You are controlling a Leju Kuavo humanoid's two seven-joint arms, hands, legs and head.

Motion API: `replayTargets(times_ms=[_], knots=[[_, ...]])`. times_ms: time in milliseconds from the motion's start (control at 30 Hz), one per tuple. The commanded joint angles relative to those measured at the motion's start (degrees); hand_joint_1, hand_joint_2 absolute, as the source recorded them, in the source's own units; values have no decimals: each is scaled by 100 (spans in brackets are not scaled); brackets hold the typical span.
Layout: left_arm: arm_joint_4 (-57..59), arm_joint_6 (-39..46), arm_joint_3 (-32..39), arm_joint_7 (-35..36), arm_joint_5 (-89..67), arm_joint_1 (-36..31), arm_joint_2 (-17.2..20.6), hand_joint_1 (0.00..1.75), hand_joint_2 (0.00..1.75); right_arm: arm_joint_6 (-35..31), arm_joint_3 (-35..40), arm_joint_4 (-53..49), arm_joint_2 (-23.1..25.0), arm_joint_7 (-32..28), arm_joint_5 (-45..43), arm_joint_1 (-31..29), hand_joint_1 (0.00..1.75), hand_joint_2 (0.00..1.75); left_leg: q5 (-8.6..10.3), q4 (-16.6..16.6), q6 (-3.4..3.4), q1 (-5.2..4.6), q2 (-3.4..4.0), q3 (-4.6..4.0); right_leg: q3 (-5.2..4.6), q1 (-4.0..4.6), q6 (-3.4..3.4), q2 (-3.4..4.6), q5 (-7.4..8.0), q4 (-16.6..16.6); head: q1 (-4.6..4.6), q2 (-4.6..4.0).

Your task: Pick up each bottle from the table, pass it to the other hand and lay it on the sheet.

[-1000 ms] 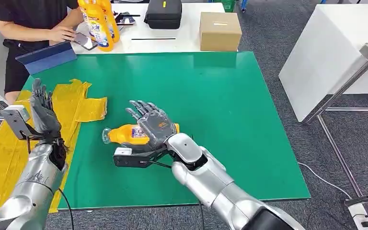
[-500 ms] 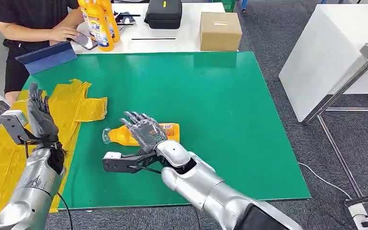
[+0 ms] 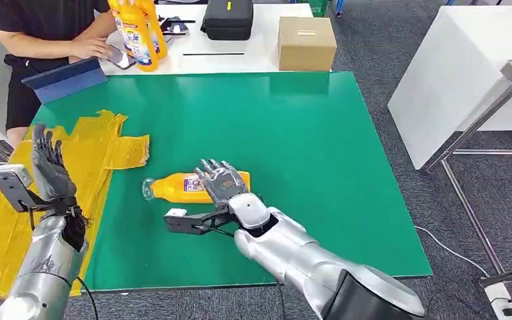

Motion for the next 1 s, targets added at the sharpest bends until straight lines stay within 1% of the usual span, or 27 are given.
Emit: replayTargets(times_ms=[33, 367, 533, 600, 667, 700, 767, 867, 1000], knots=[[-99, -3, 91, -7, 51, 57, -14, 0, 0, -120, 329, 576, 0, 96, 111, -463, 0, 175, -6, 2, -11, 1, 4, 8, 8, 1, -4, -1, -5, 1, 0, 0], [-20, -27, 89, -7, 58, 44, -5, 0, 0, 33, 278, 765, 0, 65, 121, -356, 0, 175, -12, 2, -20, 4, 0, 24, 20, 2, -8, -7, -12, 0, 0, 0], [-27, -19, 84, -8, 63, 40, -6, 0, 0, 124, 199, 913, 0, 39, 81, -352, 0, 175, -3, -2, -9, 2, -2, 8, 7, 1, -4, -6, -4, -3, 0, 0], [-30, -18, 82, -11, 65, 47, -7, 0, 0, 145, 184, 984, 0, 43, 82, -336, 0, 175, -14, 3, -19, 5, -3, 25, 26, 4, -8, -11, -15, 0, 0, 0], [-34, -17, 81, -13, 66, 55, -5, 0, 0, 162, 175, 1032, 0, 46, 86, -330, 0, 175, -13, 1, -20, 4, -3, 27, 28, 3, -8, -10, -14, -2, 0, 0], [-39, -17, 80, -16, 68, 62, -2, 0, 0, 157, 155, 1049, 0, 55, 77, -333, 0, 175, -5, -2, -12, 3, -3, 13, 12, 2, -5, -7, -6, -3, 0, 0], [-39, -17, 80, -16, 68, 62, -2, 0, 0, 157, 155, 1049, 0, 55, 77, -333, 0, 175, -15, 3, -22, 4, -1, 29, 29, 3, -10, -9, -16, 0, 0, 0], [-58, -27, 81, -28, 78, 100, 3, 0, 0, 181, 113, 1118, 0, 76, 65, -354, 0, 175, -5, 0, -11, 2, -2, 11, 9, 2, -5, -6, -6, -1, 0, 0], [-75, -29, 80, -32, 82, 118, 1, 0, 0, 186, 95, 1142, 0, 79, 63, -359, 0, 175, -5, -1, -12, 3, -1, 12, 9, 2, -5, -6, -6, -2, 0, 0]])
